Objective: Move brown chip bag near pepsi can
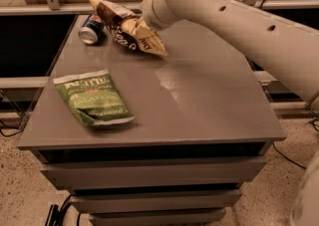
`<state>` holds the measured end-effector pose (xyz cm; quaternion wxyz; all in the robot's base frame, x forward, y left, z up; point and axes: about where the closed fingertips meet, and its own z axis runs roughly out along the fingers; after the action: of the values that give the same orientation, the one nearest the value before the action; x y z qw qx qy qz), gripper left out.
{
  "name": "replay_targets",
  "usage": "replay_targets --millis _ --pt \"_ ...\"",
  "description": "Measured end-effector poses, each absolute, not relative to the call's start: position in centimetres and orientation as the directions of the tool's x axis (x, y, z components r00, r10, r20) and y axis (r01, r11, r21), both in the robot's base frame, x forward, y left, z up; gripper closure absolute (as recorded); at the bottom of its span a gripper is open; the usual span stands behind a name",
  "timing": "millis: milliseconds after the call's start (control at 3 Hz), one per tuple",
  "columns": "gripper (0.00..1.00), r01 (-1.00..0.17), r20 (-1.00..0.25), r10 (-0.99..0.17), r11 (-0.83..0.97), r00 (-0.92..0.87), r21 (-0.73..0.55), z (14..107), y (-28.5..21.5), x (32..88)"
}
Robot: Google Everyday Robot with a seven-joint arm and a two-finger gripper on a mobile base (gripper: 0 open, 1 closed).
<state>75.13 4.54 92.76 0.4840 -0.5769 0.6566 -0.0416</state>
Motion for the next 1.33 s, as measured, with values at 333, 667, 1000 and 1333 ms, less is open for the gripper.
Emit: replay_targets --millis 333,667,1000,1333 --pt "0.00 -0.719 -0.591 -0.796 0.333 0.133 -0.610 92.7 4.5 75.1" --pt "0.00 -0.719 -0.591 -0.795 0.333 0.133 -0.610 92.7 4.5 75.1" --pt "0.00 -0.718 -0.593 -0.795 0.341 0.124 -0.607 92.9 3.9 75.2" --pt "0.00 -0.720 -0.605 -0.789 0.357 0.107 -0.595 93.4 2.4 75.3"
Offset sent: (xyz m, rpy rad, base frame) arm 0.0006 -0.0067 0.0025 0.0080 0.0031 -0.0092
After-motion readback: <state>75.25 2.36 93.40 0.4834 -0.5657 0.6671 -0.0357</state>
